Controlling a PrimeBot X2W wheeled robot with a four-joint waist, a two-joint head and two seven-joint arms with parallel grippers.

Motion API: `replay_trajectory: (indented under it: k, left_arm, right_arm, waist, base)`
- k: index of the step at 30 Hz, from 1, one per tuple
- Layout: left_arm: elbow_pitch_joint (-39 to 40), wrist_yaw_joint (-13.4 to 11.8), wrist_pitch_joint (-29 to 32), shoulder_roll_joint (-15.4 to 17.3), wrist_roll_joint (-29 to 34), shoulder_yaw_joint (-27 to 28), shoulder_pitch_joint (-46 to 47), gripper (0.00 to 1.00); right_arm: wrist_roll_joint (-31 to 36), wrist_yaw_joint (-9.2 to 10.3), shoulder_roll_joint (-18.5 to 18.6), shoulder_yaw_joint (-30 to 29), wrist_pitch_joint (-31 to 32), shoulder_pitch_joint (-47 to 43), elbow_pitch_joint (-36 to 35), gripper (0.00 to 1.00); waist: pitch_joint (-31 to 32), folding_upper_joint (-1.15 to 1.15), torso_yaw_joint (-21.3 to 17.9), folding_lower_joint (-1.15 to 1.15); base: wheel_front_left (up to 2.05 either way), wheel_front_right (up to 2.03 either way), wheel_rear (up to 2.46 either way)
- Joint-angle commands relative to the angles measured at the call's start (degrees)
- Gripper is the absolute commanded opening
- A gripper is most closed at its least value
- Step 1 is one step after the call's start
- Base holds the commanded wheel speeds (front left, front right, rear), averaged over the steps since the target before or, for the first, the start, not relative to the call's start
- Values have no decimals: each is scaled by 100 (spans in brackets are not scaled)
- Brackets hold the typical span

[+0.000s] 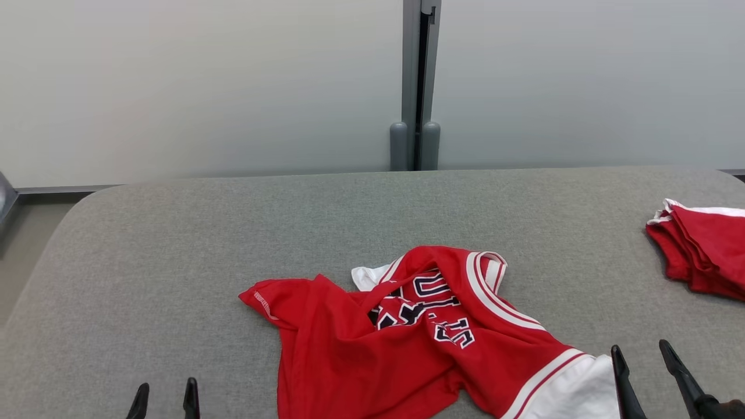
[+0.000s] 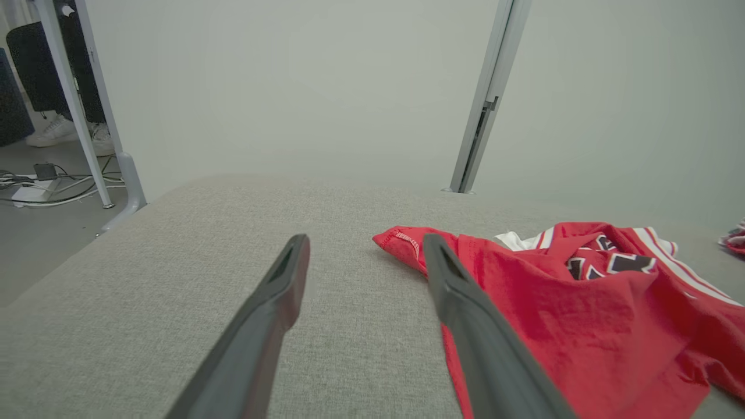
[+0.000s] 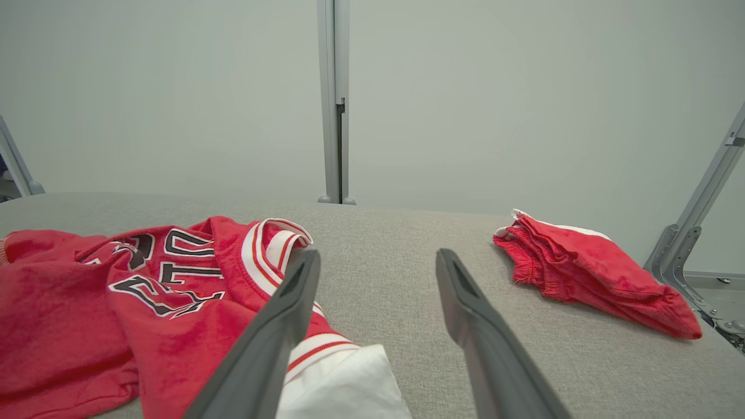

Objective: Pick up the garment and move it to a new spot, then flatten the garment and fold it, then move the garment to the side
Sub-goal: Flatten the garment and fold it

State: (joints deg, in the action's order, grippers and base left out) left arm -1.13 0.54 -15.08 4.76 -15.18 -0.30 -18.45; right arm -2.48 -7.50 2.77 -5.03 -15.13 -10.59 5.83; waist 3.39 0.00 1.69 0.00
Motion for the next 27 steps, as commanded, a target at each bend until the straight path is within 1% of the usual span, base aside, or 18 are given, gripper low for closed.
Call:
replay_trajectory:
  k: [1,6,12,15,18,20,22,23,27]
  left_arm:
    - [-14,103,-9,-37,103,158,-29,100]
    - [-58,291,-9,-140,248,359,-25,100]
    - [-95,394,-9,-176,301,407,7,100]
    - [-139,444,-8,-180,191,267,-17,100]
    - [-406,473,9,-181,38,-42,-145,100]
    - [-514,515,311,-178,-18,-304,-107,100]
    - [-560,552,819,-174,-127,-537,-119,100]
    - [-560,552,819,-174,-127,-537,-119,100]
    - [-406,595,1653,-174,-381,-788,-62,100]
  right_arm:
    - [4,1,28,-5,1,-57,43,100]
    - [-53,1,29,-8,1,-84,113,100]
    - [-53,1,28,50,1,-17,155,100]
    - [17,1,29,70,1,20,153,100]
    - [106,1,134,140,53,-54,532,100]
    - [158,1,346,340,353,-28,783,100]
    - [92,2,501,409,633,49,943,100]
    - [92,2,501,409,633,49,943,100]
    - [52,1,796,550,1158,205,1208,100]
  waist:
    - [50,0,74,0]
    - [66,0,127,0]
    - [51,0,118,0]
    - [13,0,98,0]
    - [-43,0,66,0]
    - [-99,0,63,0]
    - [-167,0,57,0]
    - [-167,0,57,0]
    - [-324,0,47,0]
  base:
    - [0,0,0]
    - [0,0,0]
    - [0,0,0]
    - [0,0,0]
    - [0,0,0]
    - [0,0,0]
    - [0,0,0]
    - [0,0,0]
    - [0,0,0]
